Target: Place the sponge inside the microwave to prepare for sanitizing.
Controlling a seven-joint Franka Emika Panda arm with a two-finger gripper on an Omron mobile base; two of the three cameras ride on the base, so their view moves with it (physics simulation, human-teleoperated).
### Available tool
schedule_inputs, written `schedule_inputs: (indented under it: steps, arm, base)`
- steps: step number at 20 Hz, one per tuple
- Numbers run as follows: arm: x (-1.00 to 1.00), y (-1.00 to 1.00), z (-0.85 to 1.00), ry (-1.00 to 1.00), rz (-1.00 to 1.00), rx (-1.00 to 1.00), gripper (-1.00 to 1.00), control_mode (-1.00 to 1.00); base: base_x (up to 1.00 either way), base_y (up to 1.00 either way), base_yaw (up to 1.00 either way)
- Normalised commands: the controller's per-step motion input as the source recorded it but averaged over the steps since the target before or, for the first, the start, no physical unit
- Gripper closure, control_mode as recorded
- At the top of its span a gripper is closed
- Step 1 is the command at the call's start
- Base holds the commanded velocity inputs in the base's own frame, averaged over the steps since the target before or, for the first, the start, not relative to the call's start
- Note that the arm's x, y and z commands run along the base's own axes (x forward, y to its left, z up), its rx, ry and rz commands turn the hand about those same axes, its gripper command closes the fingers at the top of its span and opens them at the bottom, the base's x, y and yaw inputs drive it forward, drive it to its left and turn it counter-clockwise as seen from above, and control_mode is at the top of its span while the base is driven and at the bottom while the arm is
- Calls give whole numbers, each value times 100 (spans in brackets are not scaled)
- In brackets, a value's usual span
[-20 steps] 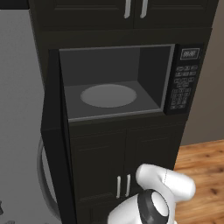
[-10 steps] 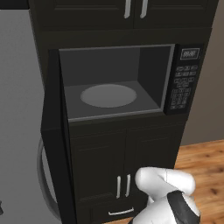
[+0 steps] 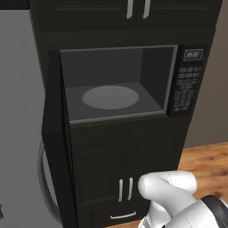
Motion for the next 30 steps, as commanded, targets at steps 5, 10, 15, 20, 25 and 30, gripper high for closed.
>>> schedule_inputs:
  steps: [5, 10, 15, 20, 25, 30]
  arm:
    - [9, -58, 35, 28, 19, 2, -100, -100]
    - [27, -60, 17, 32, 13, 1, -100, -100]
    - [41, -62, 0, 27, 11, 0, -100, -100]
    - [40, -76, -3, 11, 4, 2, -100, -100]
    - [28, -76, -1, 10, -1, 0, -100, -100]
    - [64, -70, 8, 19, -10, -14, -100, -100]
  base:
    - [0, 0, 0]
    - [0, 0, 0]
    - [0, 0, 0]
    - [0, 0, 0]
    - [0, 0, 0]
    - [0, 0, 0]
